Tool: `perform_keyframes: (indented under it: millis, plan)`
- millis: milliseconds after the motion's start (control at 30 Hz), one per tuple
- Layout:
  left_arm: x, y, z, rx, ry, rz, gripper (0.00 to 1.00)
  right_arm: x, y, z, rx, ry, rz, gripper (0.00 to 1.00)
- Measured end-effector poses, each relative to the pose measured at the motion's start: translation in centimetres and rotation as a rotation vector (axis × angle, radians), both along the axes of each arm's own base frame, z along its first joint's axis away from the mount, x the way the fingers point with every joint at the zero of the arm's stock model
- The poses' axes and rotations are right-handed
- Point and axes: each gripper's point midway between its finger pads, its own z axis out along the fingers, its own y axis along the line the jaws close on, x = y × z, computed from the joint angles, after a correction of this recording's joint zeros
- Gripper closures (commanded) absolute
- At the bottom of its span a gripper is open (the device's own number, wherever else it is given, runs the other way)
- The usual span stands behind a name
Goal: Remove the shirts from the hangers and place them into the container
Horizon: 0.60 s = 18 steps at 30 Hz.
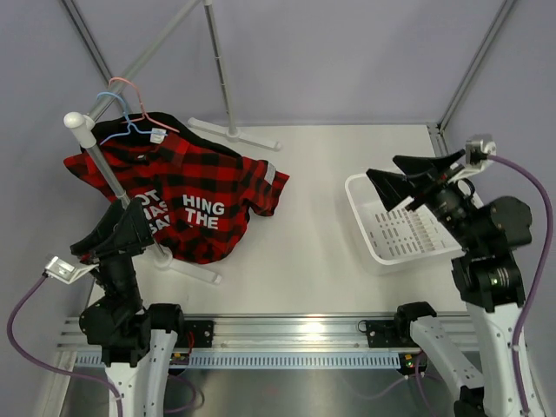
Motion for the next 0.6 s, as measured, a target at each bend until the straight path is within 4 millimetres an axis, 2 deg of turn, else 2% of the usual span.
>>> perform_keyframes:
  millis: [133,267,333,433,467,533,600]
  plan:
    - [-1.1,0.9,-0.3,-0.026,0.158,0.041,0.01,3.2,2.1,0.0,0.037,0.044,0.102,0.01]
    - [-2.6,1.3,-1.6,-0.027,0.298,0.066,0.01,5.4,5.1,1.5,0.047,0.072,0.201,0.01]
    - [-2.8,1.8,-3.1,-0.064,0.384,0.076,0.01,6.2,7.8,3.7,0.036,0.065,0.267,0.00]
    - [-1.8,1.8,-5.6,-0.113,0.511,0.063,0.01,7.5,12.4,6.3,0.008,0.033,0.352,0.00]
    - [-1.3,1.6,-6.6,-0.119,0.557,0.052,0.01,8.1,13.8,6.5,-0.008,0.035,0.373,0.01]
    - [-0.3,1.3,-8.4,-0.128,0.645,0.039,0.01,8.9,16.6,6.5,-0.041,0.041,0.420,0.12]
    - [0.5,1.1,-9.7,-0.124,0.715,0.035,0.01,9.9,18.5,5.9,-0.071,0.055,0.445,0.20]
